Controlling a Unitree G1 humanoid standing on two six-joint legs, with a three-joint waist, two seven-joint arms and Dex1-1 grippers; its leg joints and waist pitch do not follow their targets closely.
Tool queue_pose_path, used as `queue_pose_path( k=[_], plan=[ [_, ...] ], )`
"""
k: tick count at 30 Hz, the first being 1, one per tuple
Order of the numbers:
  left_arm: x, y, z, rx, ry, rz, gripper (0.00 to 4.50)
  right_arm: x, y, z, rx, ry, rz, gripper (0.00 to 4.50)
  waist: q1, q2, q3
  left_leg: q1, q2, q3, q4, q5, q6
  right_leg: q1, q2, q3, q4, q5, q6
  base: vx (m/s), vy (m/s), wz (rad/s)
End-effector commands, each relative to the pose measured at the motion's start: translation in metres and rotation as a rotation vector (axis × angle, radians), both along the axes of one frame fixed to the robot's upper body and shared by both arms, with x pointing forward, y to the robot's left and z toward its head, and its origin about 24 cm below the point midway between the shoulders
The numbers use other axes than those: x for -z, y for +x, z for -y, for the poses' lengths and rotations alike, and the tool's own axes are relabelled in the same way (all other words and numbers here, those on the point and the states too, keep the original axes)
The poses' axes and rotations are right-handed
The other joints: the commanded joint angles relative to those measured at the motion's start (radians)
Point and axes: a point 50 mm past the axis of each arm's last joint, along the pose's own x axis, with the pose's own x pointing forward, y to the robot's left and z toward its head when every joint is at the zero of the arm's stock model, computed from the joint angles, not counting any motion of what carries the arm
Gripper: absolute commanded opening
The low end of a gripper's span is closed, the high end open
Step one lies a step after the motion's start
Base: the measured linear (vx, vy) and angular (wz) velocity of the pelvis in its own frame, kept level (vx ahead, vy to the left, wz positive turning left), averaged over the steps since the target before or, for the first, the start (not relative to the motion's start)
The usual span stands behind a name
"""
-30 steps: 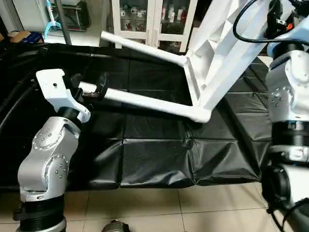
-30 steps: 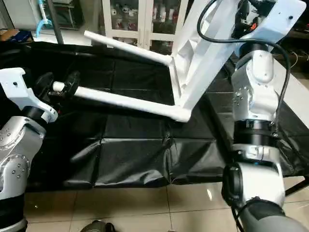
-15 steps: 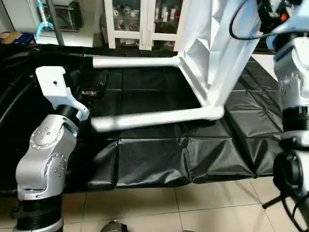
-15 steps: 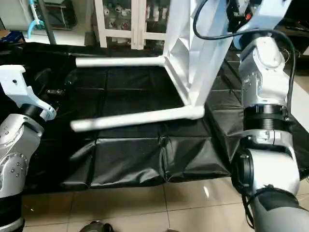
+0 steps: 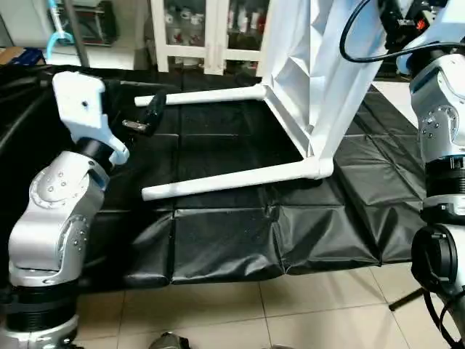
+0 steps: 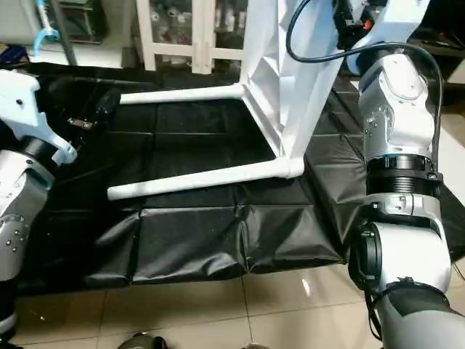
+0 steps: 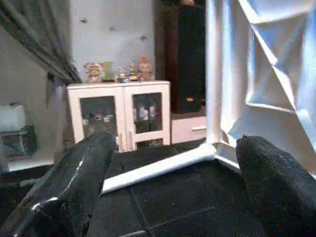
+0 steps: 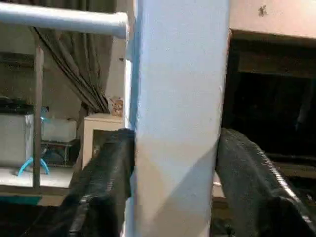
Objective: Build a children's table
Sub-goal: Flip table
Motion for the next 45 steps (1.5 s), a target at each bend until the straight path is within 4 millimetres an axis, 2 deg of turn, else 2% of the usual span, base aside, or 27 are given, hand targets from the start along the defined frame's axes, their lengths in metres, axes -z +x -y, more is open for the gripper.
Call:
queue_pose_path(
  k=[1,7,13,16,19,20,21,22,23,25,26,27,29,30,33,34,35,36,37,38,39,40,41,42,43,44,45],
  plan=[
    [-0.012,-0.003,0.011,0.073,0.069,0.044,4.50,-0.020,-0.007,-0.005,-0.051,-0.006,0.095,2.92,0.002,0.003,-0.081,0.066,0.044,-0.037,-0.075,-0.396,-0.116,0.003,-0.025,0.007,-0.064,-0.267,-0.124,0.000,0.000,0.00],
    [-0.029,-0.007,0.030,0.251,0.290,0.102,4.50,-0.023,-0.018,-0.023,-0.133,-0.087,0.191,3.24,0.000,0.000,-0.077,0.066,0.045,-0.038,-0.078,-0.404,-0.125,0.000,-0.025,0.007,-0.062,-0.280,-0.129,0.000,0.000,0.00],
    [-0.057,-0.009,0.048,0.328,0.313,0.205,4.50,-0.023,-0.029,-0.025,-0.098,-0.150,0.269,3.71,0.001,0.001,-0.076,0.069,0.046,-0.038,-0.078,-0.418,-0.141,0.000,-0.028,0.008,-0.062,-0.292,-0.132,0.000,0.000,0.00],
    [-0.063,-0.009,0.051,0.354,0.349,0.228,4.50,-0.013,-0.038,-0.024,-0.091,-0.134,0.280,3.95,0.004,0.008,-0.072,0.077,0.044,-0.040,-0.081,-0.474,-0.156,-0.007,-0.026,0.010,-0.071,-0.346,-0.112,0.000,0.000,0.00],
    [-0.064,-0.009,0.051,0.355,0.372,0.240,4.50,-0.004,-0.042,-0.022,-0.097,-0.106,0.275,4.30,0.001,0.006,-0.076,0.078,0.044,-0.044,-0.082,-0.505,-0.165,-0.007,-0.025,0.007,-0.071,-0.359,-0.107,0.000,0.000,0.00],
    [-0.073,-0.008,0.051,0.338,0.375,0.282,4.50,0.001,-0.048,-0.019,-0.102,-0.089,0.290,4.38,-0.001,0.012,-0.075,0.076,0.044,-0.046,-0.085,-0.512,-0.170,-0.006,-0.023,0.006,-0.072,-0.351,-0.107,0.000,0.000,0.00],
    [-0.080,-0.008,0.051,0.330,0.375,0.312,4.50,0.003,-0.052,-0.018,-0.117,-0.076,0.297,4.45,0.003,0.012,-0.075,0.083,0.045,-0.045,-0.085,-0.530,-0.171,-0.012,-0.021,0.007,-0.075,-0.355,-0.102,0.000,0.000,0.00],
    [-0.083,-0.008,0.051,0.325,0.375,0.327,4.50,0.005,-0.054,-0.018,-0.127,-0.069,0.300,4.45,0.000,0.011,-0.073,0.084,0.044,-0.048,-0.085,-0.555,-0.174,-0.012,-0.022,0.005,-0.076,-0.375,-0.100,0.000,0.000,0.00],
    [-0.089,-0.008,0.052,0.324,0.374,0.346,4.50,0.009,-0.057,-0.020,-0.153,-0.066,0.291,4.45,-0.001,0.003,-0.073,0.084,0.044,-0.049,-0.086,-0.572,-0.173,-0.009,-0.023,0.003,-0.077,-0.401,-0.097,0.000,0.000,0.00],
    [-0.102,-0.007,0.055,0.329,0.399,0.387,4.50,0.024,-0.059,-0.027,-0.229,-0.078,0.223,4.45,-0.001,0.006,-0.071,0.085,0.045,-0.051,-0.087,-0.584,-0.172,-0.012,-0.025,0.004,-0.081,-0.415,-0.094,0.000,0.000,0.00],
    [-0.109,-0.005,0.056,0.318,0.412,0.403,4.50,0.034,-0.059,-0.031,-0.240,-0.103,0.178,4.45,-0.008,0.002,-0.067,0.077,0.044,-0.056,-0.091,-0.604,-0.178,-0.008,-0.026,0.001,-0.084,-0.459,-0.087,0.000,0.000,0.00],
    [-0.122,-0.003,0.060,0.303,0.466,0.446,4.50,0.063,-0.055,-0.038,-0.241,-0.151,0.020,4.45,-0.007,0.004,-0.067,0.079,0.043,-0.057,-0.090,-0.610,-0.182,-0.010,-0.027,0.001,-0.086,-0.475,-0.085,0.000,0.000,0.00],
    [-0.134,0.000,0.062,0.277,0.531,0.494,4.50,0.093,-0.051,-0.045,-0.242,-0.213,-0.157,4.45,-0.013,0.005,-0.063,0.079,0.041,-0.062,-0.091,-0.641,-0.193,-0.012,-0.028,-0.001,-0.094,-0.526,-0.082,0.000,0.000,0.00],
    [-0.138,0.001,0.063,0.262,0.556,0.513,4.50,0.106,-0.051,-0.047,-0.240,-0.245,-0.228,4.45,-0.019,0.004,-0.060,0.073,0.041,-0.071,-0.096,-0.681,-0.207,-0.003,-0.031,-0.008,-0.094,-0.576,-0.078,0.000,0.000,0.00],
    [-0.152,0.005,0.062,0.207,0.635,0.566,4.50,0.133,-0.055,-0.053,-0.235,-0.282,-0.339,4.45,-0.023,0.007,-0.057,0.084,0.039,-0.083,-0.094,-0.779,-0.220,-0.011,-0.035,-0.022,-0.105,-0.649,-0.081,-0.059,0.035,-0.21],
    [-0.159,0.009,0.058,0.156,0.672,0.588,4.50,0.140,-0.057,-0.056,-0.236,-0.282,-0.365,4.45,-0.029,0.015,-0.052,0.081,0.042,-0.088,-0.105,-0.830,-0.221,-0.003,-0.026,-0.042,-0.107,-0.646,-0.085,-0.068,0.020,-0.13],
    [-0.163,0.011,0.056,0.127,0.688,0.599,4.50,0.143,-0.058,-0.058,-0.238,-0.280,-0.378,4.45,-0.026,0.029,-0.051,0.075,0.046,-0.087,-0.127,-0.870,-0.230,0.010,-0.016,-0.058,-0.090,-0.612,-0.095,-0.068,0.020,-0.13],
    [-0.169,0.015,0.050,0.075,0.693,0.610,4.50,0.147,-0.060,-0.062,-0.243,-0.259,-0.393,4.45,-0.009,0.046,-0.050,0.000,0.062,-0.065,-0.217,-0.942,-0.248,0.087,0.012,-0.083,0.061,-0.415,-0.133,-0.088,0.013,-0.09],
    [-0.169,0.015,0.050,0.075,0.693,0.610,4.50,0.147,-0.060,-0.062,-0.243,-0.259,-0.393,4.45,0.066,0.030,-0.047,-0.062,0.048,0.008,-0.257,-0.921,-0.236,0.115,0.033,-0.094,0.157,-0.289,-0.120,-0.126,-0.006,-0.03],
    [-0.172,0.019,0.046,0.046,0.686,0.606,4.50,0.148,-0.061,-0.063,-0.238,-0.231,-0.397,4.45,0.038,-0.039,-0.083,0.046,0.043,0.004,-0.127,-0.611,-0.223,0.035,-0.046,0.000,0.064,-0.616,-0.069,-0.126,-0.006,-0.03],
    [-0.169,0.020,0.045,0.055,0.642,0.583,4.50,0.147,-0.062,-0.063,-0.237,-0.218,-0.390,4.45,0.036,-0.056,-0.070,0.115,0.018,-0.060,0.110,-0.379,-0.198,-0.082,-0.178,0.034,-0.103,-0.894,-0.078,0.049,-0.099,0.03],
    [-0.164,0.023,0.043,0.070,0.565,0.542,4.50,0.146,-0.063,-0.063,-0.233,-0.196,-0.378,4.45,0.037,-0.036,-0.066,0.000,-0.032,-0.131,0.112,-0.116,-0.096,0.033,-0.140,0.079,-0.095,-0.871,-0.086,0.137,-0.095,-0.14],
    [-0.139,0.029,0.037,0.116,0.340,0.393,4.50,0.144,-0.066,-0.062,-0.199,-0.113,-0.352,4.45,0.066,-0.001,-0.058,-0.009,-0.016,-0.141,0.086,-0.071,-0.105,0.063,-0.148,0.056,-0.075,-0.780,-0.132,0.137,-0.095,-0.14],
    [-0.137,0.029,0.037,0.118,0.329,0.384,4.50,0.144,-0.066,-0.062,-0.197,-0.108,-0.351,4.45,0.067,0.035,-0.060,0.060,0.047,-0.134,0.014,-0.202,-0.169,0.001,-0.086,0.012,-0.034,-0.520,-0.202,0.000,0.000,0.00],
    [-0.106,0.030,0.034,0.161,0.123,0.247,4.50,0.146,-0.073,-0.060,-0.183,-0.009,-0.351,4.45,0.036,0.044,-0.061,0.068,0.058,-0.138,-0.048,-0.452,-0.234,0.010,-0.019,-0.020,0.015,-0.334,-0.212,-0.122,0.040,0.22],
    [-0.094,0.030,0.032,0.152,0.069,0.208,4.50,0.148,-0.076,-0.059,-0.174,0.000,-0.361,4.45,0.040,0.064,-0.062,0.081,0.056,-0.131,-0.065,-0.595,-0.237,0.006,-0.023,-0.020,0.002,-0.260,-0.218,-0.122,0.040,0.22],
    [-0.071,0.029,0.026,0.124,-0.029,0.137,4.50,0.153,-0.082,-0.058,-0.157,0.009,-0.382,4.45,0.037,0.058,-0.064,0.087,0.053,-0.126,-0.070,-0.632,-0.227,0.009,-0.027,-0.021,-0.008,-0.267,-0.217,-0.090,0.031,0.11]
  ],
)
